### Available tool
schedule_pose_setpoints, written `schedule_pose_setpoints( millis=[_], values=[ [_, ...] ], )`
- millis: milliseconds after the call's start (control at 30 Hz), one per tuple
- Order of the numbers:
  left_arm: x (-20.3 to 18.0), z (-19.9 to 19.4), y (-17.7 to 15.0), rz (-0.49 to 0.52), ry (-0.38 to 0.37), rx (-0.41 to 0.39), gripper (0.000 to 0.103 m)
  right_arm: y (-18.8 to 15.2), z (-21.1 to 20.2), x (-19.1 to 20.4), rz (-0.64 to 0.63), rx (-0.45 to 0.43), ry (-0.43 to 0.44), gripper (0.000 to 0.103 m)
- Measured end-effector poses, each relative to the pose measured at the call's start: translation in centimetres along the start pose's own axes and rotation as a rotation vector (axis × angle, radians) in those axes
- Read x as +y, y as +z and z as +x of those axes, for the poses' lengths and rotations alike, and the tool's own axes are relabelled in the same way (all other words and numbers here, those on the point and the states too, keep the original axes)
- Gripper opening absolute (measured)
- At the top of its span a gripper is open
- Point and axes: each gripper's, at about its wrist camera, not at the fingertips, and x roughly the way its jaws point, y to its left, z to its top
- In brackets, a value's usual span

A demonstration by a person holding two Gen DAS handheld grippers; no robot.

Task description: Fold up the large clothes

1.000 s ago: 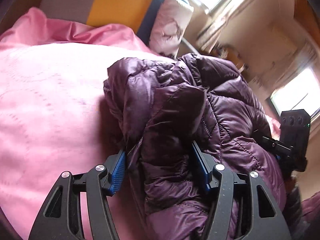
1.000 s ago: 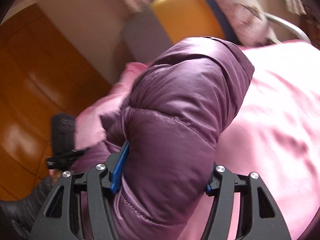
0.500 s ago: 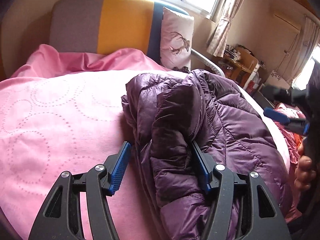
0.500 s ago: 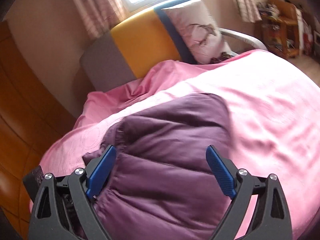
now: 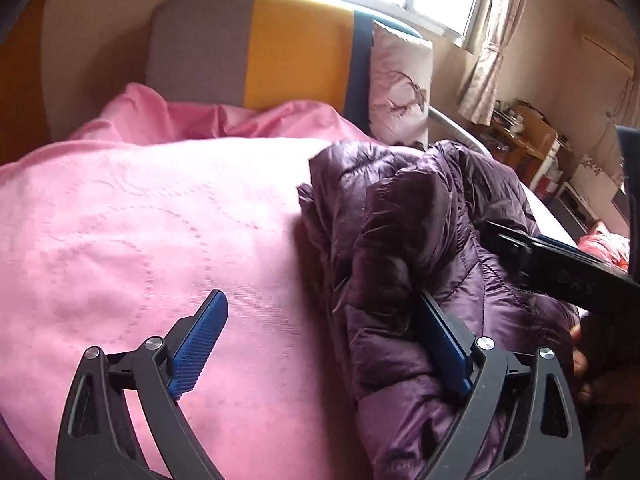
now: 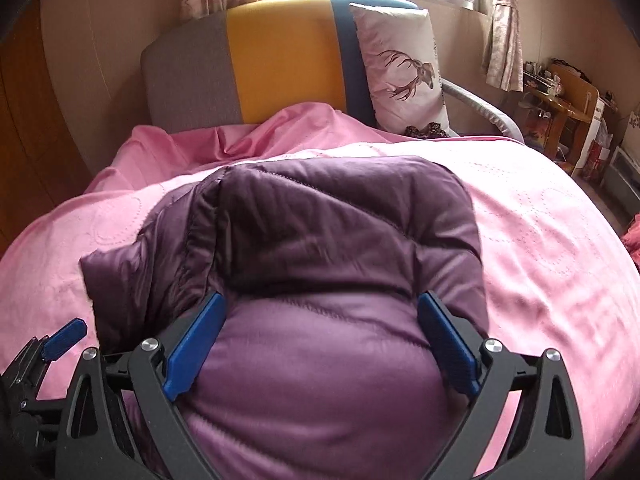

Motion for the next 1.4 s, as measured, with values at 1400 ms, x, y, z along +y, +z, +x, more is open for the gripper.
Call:
schedule_pose_setpoints(
  millis=[1400],
  values=[
    [1.2,-1.2,-5.2,-0.091,-0.025,0.014,0.100,-11.6,-8.9,1.7,-0.035,-0.049,-0.071,0.101]
  ],
)
